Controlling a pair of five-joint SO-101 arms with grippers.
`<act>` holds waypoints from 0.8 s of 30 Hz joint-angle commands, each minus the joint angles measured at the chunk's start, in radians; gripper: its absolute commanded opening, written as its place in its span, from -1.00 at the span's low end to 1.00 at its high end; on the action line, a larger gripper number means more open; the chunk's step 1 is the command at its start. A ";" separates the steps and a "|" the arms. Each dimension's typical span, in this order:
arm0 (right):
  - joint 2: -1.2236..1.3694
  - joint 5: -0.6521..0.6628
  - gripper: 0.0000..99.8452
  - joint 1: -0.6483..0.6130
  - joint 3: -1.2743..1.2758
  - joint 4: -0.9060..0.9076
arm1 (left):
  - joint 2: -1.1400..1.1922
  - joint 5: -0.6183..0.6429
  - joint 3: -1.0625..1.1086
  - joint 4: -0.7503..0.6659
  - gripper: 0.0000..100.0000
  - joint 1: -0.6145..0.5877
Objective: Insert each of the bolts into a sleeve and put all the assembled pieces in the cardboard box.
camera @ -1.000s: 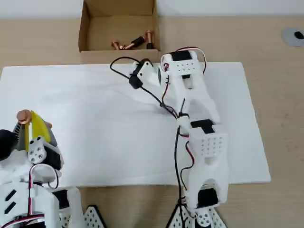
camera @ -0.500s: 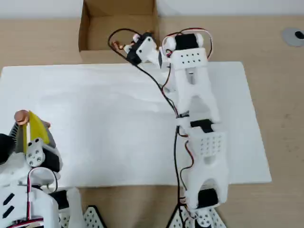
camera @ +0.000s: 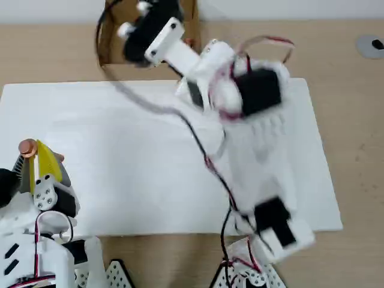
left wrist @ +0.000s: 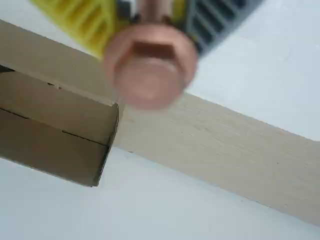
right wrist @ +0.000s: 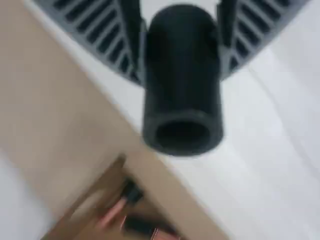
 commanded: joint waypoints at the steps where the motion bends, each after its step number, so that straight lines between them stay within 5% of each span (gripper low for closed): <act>1: -0.139 -0.031 -0.98 -0.028 -0.058 0.015 | -0.005 -0.008 -0.023 -0.009 -0.99 -0.006; 7: -0.335 -0.155 -0.98 -0.030 0.012 0.017 | -0.005 -0.008 -0.023 -0.009 -0.99 -0.006; 17: -0.680 -0.339 -0.98 -0.027 0.576 -0.011 | -0.005 -0.008 -0.023 -0.009 -0.99 -0.005; 24: -0.862 -0.347 -0.98 -0.035 1.087 -0.293 | -0.004 -0.006 -0.023 -0.011 -0.99 -0.005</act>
